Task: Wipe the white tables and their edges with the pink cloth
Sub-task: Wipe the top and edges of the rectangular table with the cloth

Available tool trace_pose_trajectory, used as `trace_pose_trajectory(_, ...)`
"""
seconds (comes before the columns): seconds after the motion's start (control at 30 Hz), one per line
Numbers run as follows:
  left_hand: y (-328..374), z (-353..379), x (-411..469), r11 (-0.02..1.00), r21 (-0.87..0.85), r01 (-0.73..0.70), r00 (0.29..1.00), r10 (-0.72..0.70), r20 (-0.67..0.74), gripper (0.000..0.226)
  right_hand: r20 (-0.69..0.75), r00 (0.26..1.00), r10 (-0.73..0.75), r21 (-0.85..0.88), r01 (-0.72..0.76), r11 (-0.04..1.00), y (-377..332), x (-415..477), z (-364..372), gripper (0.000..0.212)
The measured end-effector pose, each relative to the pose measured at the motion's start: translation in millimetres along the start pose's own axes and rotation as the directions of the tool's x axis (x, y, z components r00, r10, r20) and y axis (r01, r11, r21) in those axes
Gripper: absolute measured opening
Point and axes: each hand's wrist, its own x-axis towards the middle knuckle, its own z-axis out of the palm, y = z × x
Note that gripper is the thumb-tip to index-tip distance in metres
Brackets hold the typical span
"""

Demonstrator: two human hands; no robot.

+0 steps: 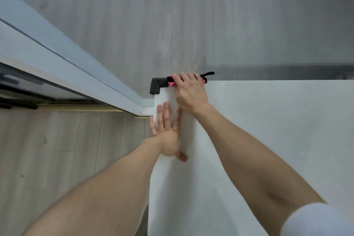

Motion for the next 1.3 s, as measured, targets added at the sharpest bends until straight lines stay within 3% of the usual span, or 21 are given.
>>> trace_pose_trajectory(0.07, -1.1, -2.5, -1.7, 0.999, -0.020, -0.033, 0.999, 0.033, 0.000, 0.176, 0.001, 1.000, -0.008, -0.007, 0.008, 1.000, 35.4, -15.1, -13.5, 0.037)
trace_pose_trajectory(0.17, -4.1, -4.9, -5.1, 0.997, -0.058, -0.050, 0.998, 0.052, 0.033, 0.175, -0.022, 0.988, 0.151, -0.041, -0.152, 0.988, 89.9, -42.6, -43.6, 0.040)
trace_pose_trajectory(0.23, -4.2, -5.0, -5.2, 0.997, -0.033, -0.063, 0.997, 0.064, 0.030, 0.176, -0.064, 0.966, 0.252, -0.065, -0.256, 0.964, 86.8, -43.0, -41.6, 0.039)
trace_pose_trajectory(0.4, 1.8, -6.7, -5.0, 1.000, 0.027, -0.006, 0.999, 0.005, 0.040, 0.175, 0.039, 0.999, 0.005, 0.055, -0.008, 0.998, -11.2, 0.0, 3.7, 0.045)
trace_pose_trajectory(0.5, -0.1, -4.7, -5.4, 0.998, -0.042, -0.040, 0.999, 0.040, 0.016, 0.177, 0.027, 0.997, -0.075, 0.034, 0.074, 0.997, 36.5, -16.3, -17.4, 0.047)
trace_pose_trajectory(0.6, -4.4, -4.5, -5.7, 0.997, -0.054, -0.063, 0.998, 0.064, 0.024, 0.176, -0.036, 0.995, 0.089, -0.028, -0.090, 0.996, 111.5, -55.0, -54.9, 0.039)
trace_pose_trajectory(0.7, -3.7, -4.1, -5.0, 0.995, -0.070, -0.068, 0.997, 0.069, 0.023, 0.176, -0.062, 0.970, 0.234, -0.089, -0.239, 0.967, 86.6, -44.2, -45.5, 0.038)
trace_pose_trajectory(0.8, -1.6, -3.9, -7.0, 0.997, -0.062, -0.056, 0.998, 0.056, 0.007, 0.177, 0.041, 0.992, 0.122, 0.049, -0.124, 0.991, 13.2, -15.1, -18.2, 0.051)
trace_pose_trajectory(0.9, -1.7, -6.8, -6.9, 0.996, -0.076, -0.055, 0.998, 0.056, 0.014, 0.177, 0.053, 0.998, -0.017, 0.197, 0.007, 0.980, 31.9, -13.0, -26.7, 0.042)
trace_pose_trajectory(1.07, -1.7, -5.9, -7.0, 0.996, -0.066, -0.056, 0.998, 0.058, 0.026, 0.176, -0.018, 0.994, 0.108, 0.100, -0.106, 0.989, 116.1, -37.3, -48.5, 0.041)
trace_pose_trajectory(1.17, -2.7, -5.2, -7.4, 0.995, -0.071, -0.065, 0.997, 0.067, 0.025, 0.176, -0.091, 0.987, 0.131, 0.067, -0.126, 0.990, 90.4, -31.6, -27.7, 0.036)
trace_pose_trajectory(1.3, -1.6, -6.5, -7.5, 0.996, -0.071, -0.061, 0.998, 0.062, 0.011, 0.176, -0.095, 0.994, 0.052, 0.128, -0.040, 0.991, 27.6, -8.5, -6.5, 0.033)
